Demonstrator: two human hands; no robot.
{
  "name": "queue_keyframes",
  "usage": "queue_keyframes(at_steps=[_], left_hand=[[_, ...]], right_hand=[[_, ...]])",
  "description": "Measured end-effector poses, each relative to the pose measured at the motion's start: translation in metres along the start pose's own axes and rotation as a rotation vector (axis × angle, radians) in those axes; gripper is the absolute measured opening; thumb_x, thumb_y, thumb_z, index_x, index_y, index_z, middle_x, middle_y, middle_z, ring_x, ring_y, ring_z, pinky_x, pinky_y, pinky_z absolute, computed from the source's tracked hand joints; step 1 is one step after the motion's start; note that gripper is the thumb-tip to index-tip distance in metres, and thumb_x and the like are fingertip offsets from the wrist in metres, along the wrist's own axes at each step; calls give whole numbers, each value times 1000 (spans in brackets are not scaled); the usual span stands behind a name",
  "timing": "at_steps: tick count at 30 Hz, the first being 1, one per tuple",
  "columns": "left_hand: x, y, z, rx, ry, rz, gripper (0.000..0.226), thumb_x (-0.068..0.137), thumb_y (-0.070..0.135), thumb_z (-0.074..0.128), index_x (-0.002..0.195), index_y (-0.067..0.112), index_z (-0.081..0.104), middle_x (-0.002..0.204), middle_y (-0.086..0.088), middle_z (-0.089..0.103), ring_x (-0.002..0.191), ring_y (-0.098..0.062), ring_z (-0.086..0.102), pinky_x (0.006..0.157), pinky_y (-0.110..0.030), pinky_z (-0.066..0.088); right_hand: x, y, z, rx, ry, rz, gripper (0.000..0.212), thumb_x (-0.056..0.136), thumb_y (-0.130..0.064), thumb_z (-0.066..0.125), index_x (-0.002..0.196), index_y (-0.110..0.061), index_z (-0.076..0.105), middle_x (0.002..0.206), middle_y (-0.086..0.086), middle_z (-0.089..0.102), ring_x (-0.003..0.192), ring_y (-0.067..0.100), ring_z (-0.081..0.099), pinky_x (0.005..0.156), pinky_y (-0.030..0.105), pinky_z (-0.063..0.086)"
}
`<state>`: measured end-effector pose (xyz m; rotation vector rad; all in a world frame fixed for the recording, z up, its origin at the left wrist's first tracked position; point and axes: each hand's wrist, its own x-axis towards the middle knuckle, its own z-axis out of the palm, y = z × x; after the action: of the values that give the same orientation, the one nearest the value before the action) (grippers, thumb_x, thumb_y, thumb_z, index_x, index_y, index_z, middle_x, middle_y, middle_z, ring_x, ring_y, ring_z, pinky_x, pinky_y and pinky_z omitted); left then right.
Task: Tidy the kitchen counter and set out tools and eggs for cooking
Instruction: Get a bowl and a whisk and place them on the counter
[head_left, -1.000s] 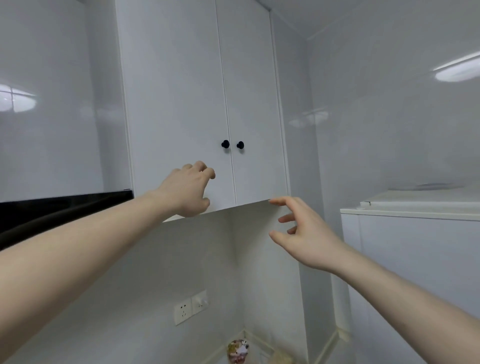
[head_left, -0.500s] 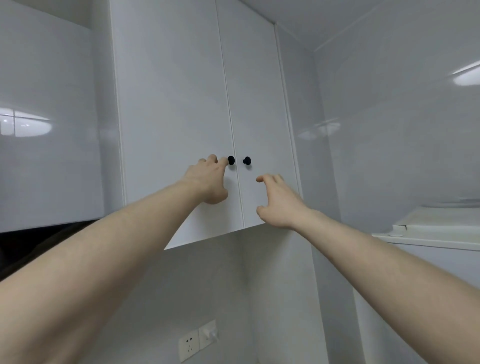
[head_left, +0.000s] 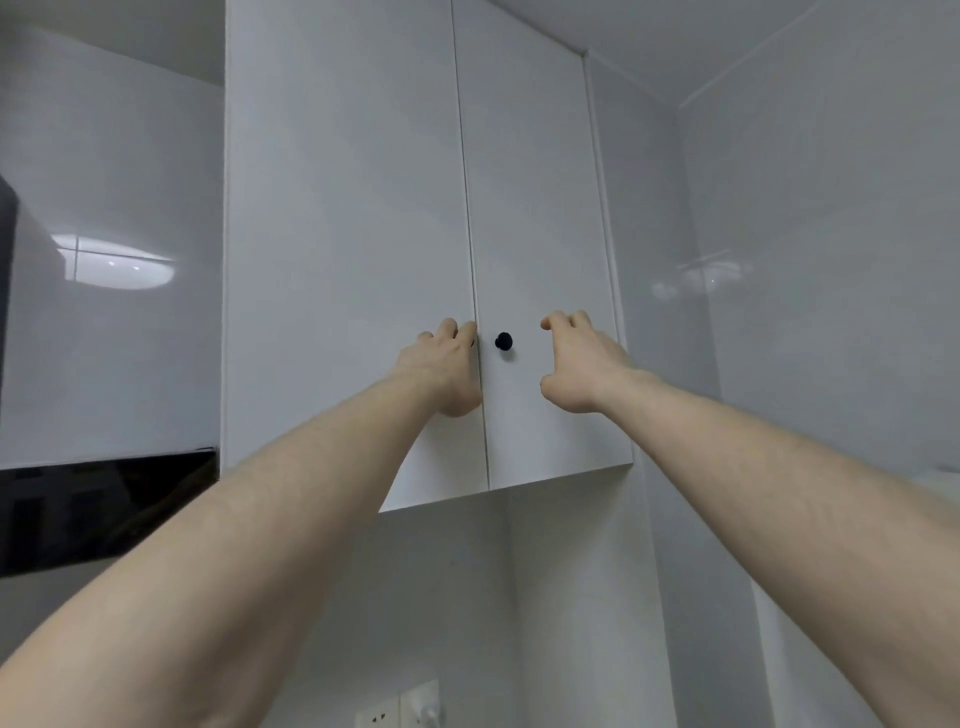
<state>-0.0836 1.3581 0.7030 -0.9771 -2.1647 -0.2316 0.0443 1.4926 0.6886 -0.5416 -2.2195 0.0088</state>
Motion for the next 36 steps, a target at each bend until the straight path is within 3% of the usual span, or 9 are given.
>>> queue_keyframes(at_steps=[7,11,16,20,23,27,30,36], left_hand=[[7,11,-2,-135,-9,-112,52,84,17,55,133,17,40,132,-3,44,116,-31,49,88,-40,48],[9,17,-3,-121,49,-134,41,84,22,60,120,18,41,122,-1,47,102,-29,52,78,-36,43],[-2,22,-5,-94,152,-64,35,81,27,62,106,20,38,111,1,48,86,-26,53,72,-34,38],[-18,30,-22,-199,151,-14,47,69,32,53,113,18,44,110,2,49,89,-28,56,74,-38,45],[-26,30,-30,-241,190,27,44,69,23,58,112,24,44,110,5,51,91,-26,58,77,-37,50],[-37,30,-39,-306,260,64,37,71,24,62,103,30,43,101,11,51,88,-19,55,68,-30,39],[-46,33,-47,-349,321,81,36,70,28,63,102,29,46,97,14,53,85,-16,56,66,-29,39],[-74,37,-69,-492,418,118,29,69,33,61,96,31,50,88,14,57,76,-12,56,68,-32,49]], right_hand=[[9,14,11,8,-24,37,72,84,-8,54,150,-18,30,145,5,34,119,30,51,80,36,48],[12,12,13,46,-17,21,73,83,-7,54,151,-18,29,144,4,34,120,29,50,78,36,46],[17,16,11,69,4,13,73,83,-7,54,150,-18,29,144,4,35,119,28,49,75,35,43],[23,17,7,85,24,30,71,85,-7,56,150,-17,29,144,6,35,119,30,49,75,35,42],[24,19,7,100,39,39,72,85,-7,57,151,-17,29,145,7,35,120,30,50,75,35,42],[23,20,8,120,51,30,74,83,-6,58,151,-17,29,144,8,36,119,31,50,76,36,45],[21,14,9,142,72,7,74,84,-7,58,152,-18,29,145,8,36,121,31,50,77,36,44],[15,-5,15,175,123,-114,72,86,-14,62,151,-18,31,146,9,37,126,33,49,89,39,49]])
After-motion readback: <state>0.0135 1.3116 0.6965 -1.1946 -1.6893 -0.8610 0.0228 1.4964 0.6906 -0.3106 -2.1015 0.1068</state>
